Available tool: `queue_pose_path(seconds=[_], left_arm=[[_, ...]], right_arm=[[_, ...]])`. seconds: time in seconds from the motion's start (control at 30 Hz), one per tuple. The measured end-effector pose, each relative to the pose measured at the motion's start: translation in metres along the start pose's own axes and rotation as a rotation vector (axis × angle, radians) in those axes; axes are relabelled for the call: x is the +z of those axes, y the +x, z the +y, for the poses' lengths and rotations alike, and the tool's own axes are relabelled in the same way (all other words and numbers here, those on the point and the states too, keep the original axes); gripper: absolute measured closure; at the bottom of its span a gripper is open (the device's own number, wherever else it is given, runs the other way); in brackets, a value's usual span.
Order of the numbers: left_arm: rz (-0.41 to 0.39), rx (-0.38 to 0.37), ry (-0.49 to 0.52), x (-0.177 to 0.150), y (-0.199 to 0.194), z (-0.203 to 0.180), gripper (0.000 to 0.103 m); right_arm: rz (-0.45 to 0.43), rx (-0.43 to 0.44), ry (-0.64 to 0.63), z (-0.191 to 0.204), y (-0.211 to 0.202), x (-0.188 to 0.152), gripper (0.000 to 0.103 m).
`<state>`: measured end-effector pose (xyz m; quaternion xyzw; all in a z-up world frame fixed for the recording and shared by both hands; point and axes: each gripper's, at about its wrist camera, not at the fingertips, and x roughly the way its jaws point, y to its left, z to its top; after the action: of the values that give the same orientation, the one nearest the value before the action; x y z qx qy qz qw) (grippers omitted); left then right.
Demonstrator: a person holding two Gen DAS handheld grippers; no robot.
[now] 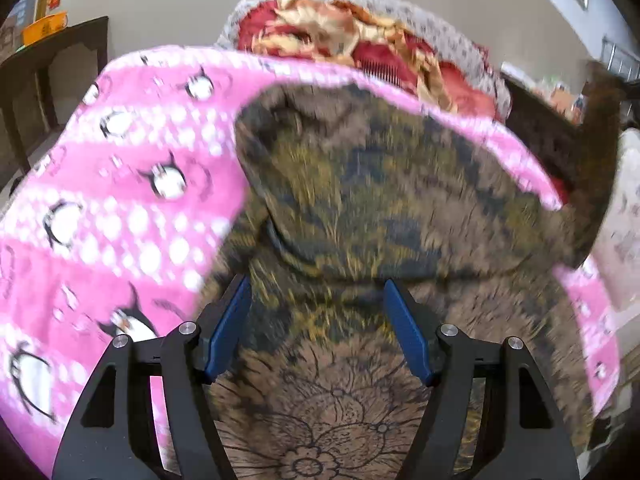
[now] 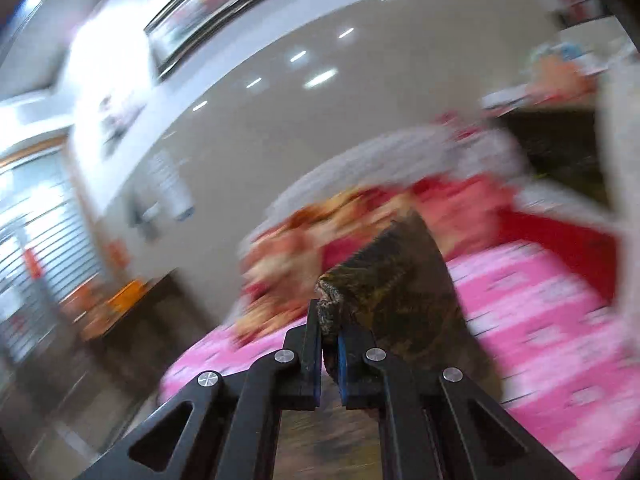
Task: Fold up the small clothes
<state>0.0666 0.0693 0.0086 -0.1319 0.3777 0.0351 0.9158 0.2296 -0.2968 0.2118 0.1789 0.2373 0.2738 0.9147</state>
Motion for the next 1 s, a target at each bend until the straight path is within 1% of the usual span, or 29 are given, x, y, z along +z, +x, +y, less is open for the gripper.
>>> queue_pose_path(seconds=[0.07,0.1,0.13,0.17,0.2,0.23,0.27,0.3,0.33,0.37,0.4,0.43,0.47,0.53,0.57,0.6,0.63,0.67,0.73,0.77,0.8,0.83,0.87,0.9,0.93,0.97,1.0], left_arm=[[-0.019,-0.003,0.003,0.010,-0.011,0.005,0.034],[-0.026,-0.003,0.003,0.013,-0.015,0.008,0.034],[-0.034,-0.009,-0.003,0.017,-0.019,0.013,0.034],[-0.036,-0.015,-0.008,0.019,-0.021,0.016,0.034],[-0.034,-0.019,-0.017,0.020,-0.022,0.019,0.034],[-0.030,-0.017,-0.025,0.022,-0.023,0.022,0.034],[-0.029,-0.018,-0.029,0.021,-0.025,0.025,0.034],[-0.031,-0.023,-0.029,0.021,-0.027,0.026,0.034],[-0.034,-0.028,-0.027,0.021,-0.028,0.026,0.034],[-0.037,-0.036,-0.023,0.021,-0.029,0.026,0.034],[-0.038,-0.052,-0.020,0.022,-0.028,0.024,0.034],[-0.037,-0.074,-0.012,0.023,-0.026,0.022,0.034],[-0.038,-0.090,-0.003,0.025,-0.023,0.018,0.034],[-0.038,-0.123,0.018,0.032,-0.012,0.009,0.034],[-0.023,-0.157,0.028,0.038,0.001,0.001,0.034],[-0.010,-0.176,0.030,0.042,0.009,-0.003,0.034],[0.017,-0.206,0.030,0.047,0.027,-0.009,0.034],[0.040,-0.230,0.027,0.051,0.040,-0.013,0.034],[0.097,-0.271,0.015,0.060,0.071,-0.019,0.034],[0.120,-0.288,0.008,0.062,0.083,-0.019,0.034],[0.155,-0.311,-0.010,0.061,0.095,-0.017,0.034],[0.196,-0.331,-0.051,0.058,0.107,-0.013,0.034],[0.191,-0.362,-0.087,0.053,0.110,-0.008,0.034],[0.164,-0.389,-0.101,0.049,0.106,-0.004,0.034],[0.177,-0.427,-0.124,0.045,0.105,-0.001,0.034],[0.182,-0.458,-0.144,0.043,0.102,0.002,0.034],[0.195,-0.484,-0.160,0.042,0.102,0.005,0.034]], right_arm=[[0.104,0.074,-0.022,0.041,0.057,-0.045,0.098],[0.146,0.091,-0.020,0.054,0.078,-0.065,0.098],[0.215,0.118,-0.005,0.071,0.110,-0.098,0.098],[0.256,0.123,-0.006,0.080,0.130,-0.122,0.098],[0.294,0.114,-0.016,0.090,0.147,-0.145,0.098],[0.353,0.096,-0.043,0.102,0.170,-0.176,0.098],[0.389,0.080,-0.066,0.106,0.182,-0.196,0.098],[0.440,0.046,-0.093,0.109,0.196,-0.220,0.097],[0.480,0.017,-0.109,0.110,0.205,-0.237,0.097],[0.540,-0.035,-0.137,0.110,0.215,-0.257,0.097],[0.580,-0.072,-0.145,0.108,0.220,-0.270,0.095],[0.562,-0.067,-0.149,0.109,0.216,-0.276,0.094],[0.523,-0.046,-0.163,0.109,0.207,-0.274,0.077],[0.525,-0.026,-0.174,0.109,0.191,-0.267,0.058],[0.519,-0.013,-0.200,0.108,0.176,-0.263,0.058],[0.509,-0.016,-0.253,0.106,0.159,-0.260,0.058],[0.506,-0.043,-0.303,0.106,0.148,-0.260,0.058],[0.505,-0.116,-0.396,0.105,0.134,-0.264,0.058],[0.508,-0.235,-0.546,0.088,0.110,-0.272,0.058],[0.512,-0.256,-0.585,0.083,0.102,-0.275,0.058],[0.523,-0.262,-0.609,0.073,0.092,-0.283,0.058],[0.537,-0.260,-0.618,0.063,0.085,-0.289,0.058],[0.522,-0.241,-0.610,0.052,0.071,-0.299,0.056],[0.496,-0.237,-0.588,0.047,0.063,-0.299,0.052],[0.483,-0.267,-0.581,0.046,0.062,-0.296,0.035],[0.471,-0.330,-0.580,0.043,0.065,-0.294,0.025],[0.473,-0.356,-0.571,0.040,0.068,-0.294,0.017]])
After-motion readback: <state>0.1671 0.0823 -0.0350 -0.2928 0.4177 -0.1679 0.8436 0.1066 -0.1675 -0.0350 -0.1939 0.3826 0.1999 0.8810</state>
